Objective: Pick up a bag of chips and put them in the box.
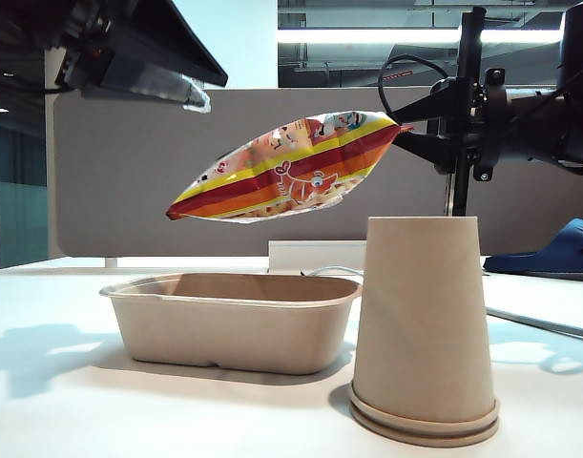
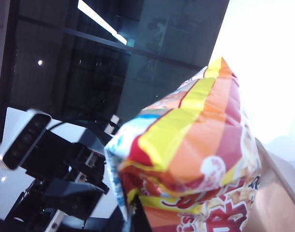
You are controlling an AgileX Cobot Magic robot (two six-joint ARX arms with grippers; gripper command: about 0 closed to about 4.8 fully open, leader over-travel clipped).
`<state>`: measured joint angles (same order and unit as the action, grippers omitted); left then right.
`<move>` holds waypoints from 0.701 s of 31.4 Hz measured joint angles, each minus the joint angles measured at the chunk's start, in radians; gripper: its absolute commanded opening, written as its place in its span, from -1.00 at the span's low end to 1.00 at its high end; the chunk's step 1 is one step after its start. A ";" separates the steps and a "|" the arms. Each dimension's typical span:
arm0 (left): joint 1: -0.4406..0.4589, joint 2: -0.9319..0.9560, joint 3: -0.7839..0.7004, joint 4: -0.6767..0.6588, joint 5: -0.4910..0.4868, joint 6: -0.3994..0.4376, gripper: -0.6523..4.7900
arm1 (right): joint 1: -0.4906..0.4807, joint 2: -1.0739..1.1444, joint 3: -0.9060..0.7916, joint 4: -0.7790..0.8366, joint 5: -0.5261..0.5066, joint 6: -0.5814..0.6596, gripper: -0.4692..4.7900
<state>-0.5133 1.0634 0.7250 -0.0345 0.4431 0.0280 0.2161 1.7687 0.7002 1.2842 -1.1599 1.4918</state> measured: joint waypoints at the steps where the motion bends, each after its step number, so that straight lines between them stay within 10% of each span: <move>1: 0.003 0.000 0.010 -0.002 0.000 0.000 -0.07 | 0.000 0.000 -0.002 0.014 0.000 0.001 -0.83; 22: 0.116 -0.163 0.043 -0.058 0.097 -0.090 -0.07 | 0.002 -0.355 -0.129 0.071 0.121 -0.117 -0.84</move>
<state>-0.3973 0.9005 0.7677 -0.0925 0.5400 -0.0616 0.2180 1.4139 0.5713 1.3548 -1.0393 1.3743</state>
